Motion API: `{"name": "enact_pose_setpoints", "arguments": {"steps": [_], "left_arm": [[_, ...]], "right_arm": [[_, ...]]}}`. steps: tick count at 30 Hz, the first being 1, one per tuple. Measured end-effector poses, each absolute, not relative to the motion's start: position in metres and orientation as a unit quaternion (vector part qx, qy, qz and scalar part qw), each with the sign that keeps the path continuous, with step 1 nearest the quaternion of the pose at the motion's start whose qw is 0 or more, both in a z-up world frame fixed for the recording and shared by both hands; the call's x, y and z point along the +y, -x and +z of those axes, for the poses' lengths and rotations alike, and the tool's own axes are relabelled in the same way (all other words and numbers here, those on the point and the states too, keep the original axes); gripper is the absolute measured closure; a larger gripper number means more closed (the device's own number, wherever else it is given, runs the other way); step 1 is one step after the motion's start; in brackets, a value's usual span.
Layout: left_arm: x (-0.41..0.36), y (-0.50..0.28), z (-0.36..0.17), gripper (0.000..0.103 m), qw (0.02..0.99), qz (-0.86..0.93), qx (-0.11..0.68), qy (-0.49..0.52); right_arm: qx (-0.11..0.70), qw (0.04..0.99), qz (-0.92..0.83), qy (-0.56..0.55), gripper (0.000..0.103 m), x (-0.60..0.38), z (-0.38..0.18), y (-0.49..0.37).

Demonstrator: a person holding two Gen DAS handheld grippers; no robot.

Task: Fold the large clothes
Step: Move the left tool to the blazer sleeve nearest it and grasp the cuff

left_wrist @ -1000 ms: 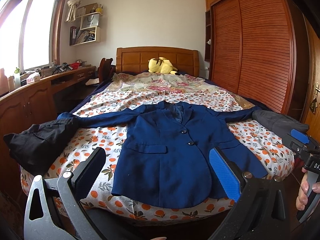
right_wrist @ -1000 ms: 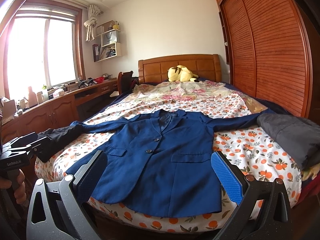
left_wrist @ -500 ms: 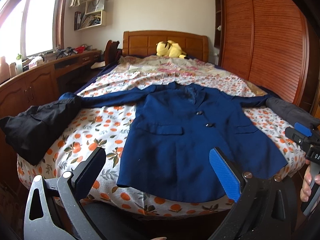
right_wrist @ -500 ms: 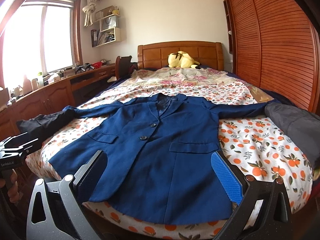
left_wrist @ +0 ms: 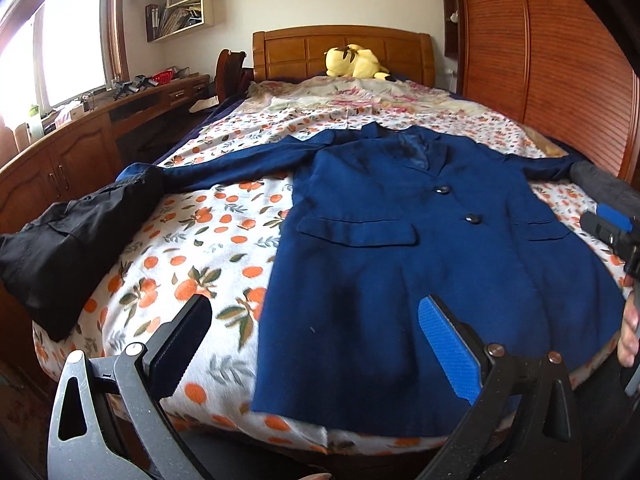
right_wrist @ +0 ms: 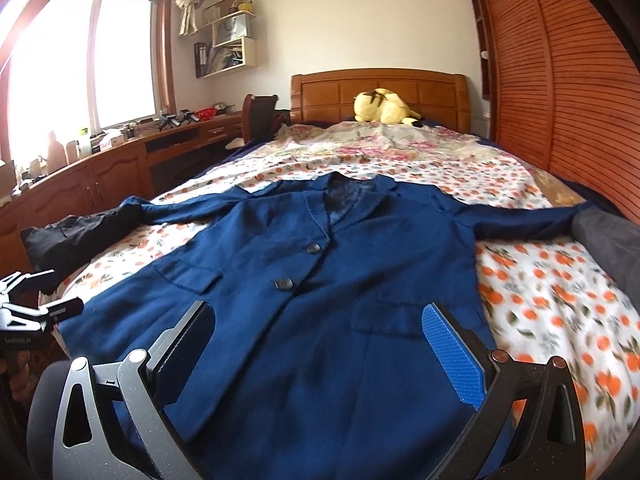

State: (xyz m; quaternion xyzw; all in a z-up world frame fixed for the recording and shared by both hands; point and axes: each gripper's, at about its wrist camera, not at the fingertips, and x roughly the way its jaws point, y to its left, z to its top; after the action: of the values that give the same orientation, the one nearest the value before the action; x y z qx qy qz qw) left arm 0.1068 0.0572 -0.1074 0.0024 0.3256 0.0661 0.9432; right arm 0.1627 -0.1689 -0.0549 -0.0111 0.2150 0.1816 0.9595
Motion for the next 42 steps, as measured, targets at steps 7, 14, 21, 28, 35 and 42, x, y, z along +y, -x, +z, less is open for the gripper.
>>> {"name": "enact_pose_setpoints", "arguments": {"steps": [7,14,21,28,35,42], "left_arm": [[0.085,-0.140,-0.109,0.000,0.938,0.074,0.338,0.000],[0.132,-0.178,-0.122,0.000,0.925,0.071,0.371,0.028],[0.175,-0.222,-0.130,0.001,0.915,0.086,0.392,0.039],[0.221,-0.287,-0.143,0.019,0.901,0.097,0.412,0.092],[0.247,-0.352,-0.157,0.032,0.888,0.113,0.423,0.144],[0.262,-0.400,-0.172,0.042,0.865,0.116,0.439,0.214]], "right_arm": [[0.214,0.950,0.227,0.024,0.000,-0.133,-0.053,-0.212],[0.233,0.934,0.265,0.062,0.000,-0.095,-0.065,-0.265],[0.270,0.915,0.290,0.071,0.000,-0.094,-0.088,-0.284],[0.289,0.910,0.289,0.068,0.000,-0.099,-0.088,-0.292],[0.289,0.910,0.287,0.080,0.000,-0.087,-0.086,-0.289],[0.302,0.905,0.290,0.075,0.000,-0.085,-0.087,-0.296]]}}
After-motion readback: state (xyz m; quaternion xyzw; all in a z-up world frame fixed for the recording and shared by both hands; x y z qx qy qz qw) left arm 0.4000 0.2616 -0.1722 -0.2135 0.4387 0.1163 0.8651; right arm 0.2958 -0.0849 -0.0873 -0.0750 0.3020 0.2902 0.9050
